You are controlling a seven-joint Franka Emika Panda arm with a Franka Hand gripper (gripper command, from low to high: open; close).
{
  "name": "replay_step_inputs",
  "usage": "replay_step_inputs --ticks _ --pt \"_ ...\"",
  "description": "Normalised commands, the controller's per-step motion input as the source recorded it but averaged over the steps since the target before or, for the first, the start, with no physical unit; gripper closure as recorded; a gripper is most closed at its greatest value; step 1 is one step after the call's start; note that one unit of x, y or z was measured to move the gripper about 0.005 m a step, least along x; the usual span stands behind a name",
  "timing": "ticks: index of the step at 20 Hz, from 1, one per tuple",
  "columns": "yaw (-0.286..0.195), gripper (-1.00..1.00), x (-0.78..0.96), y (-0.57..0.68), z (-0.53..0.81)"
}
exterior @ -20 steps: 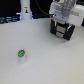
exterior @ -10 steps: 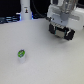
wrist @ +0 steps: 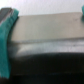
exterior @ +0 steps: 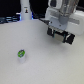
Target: Open the kcup holder, insert the kcup into the holder, and close the kcup holder
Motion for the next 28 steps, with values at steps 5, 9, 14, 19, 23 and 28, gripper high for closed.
replay_step_inputs --ticks 5,9,14,19,23,28 --pt "-0.048 1.00 0.79 -0.37 0.17" --pt "-0.051 1.00 0.75 -0.41 0.10" --pt "-0.003 -1.00 0.03 -0.09 0.04" --pt "-0.071 -1.00 0.09 -0.16 0.28" --pt "-0.186 -1.00 0.06 -0.45 0.44" --pt "-0.214 -1.00 0.07 -0.56 0.35"
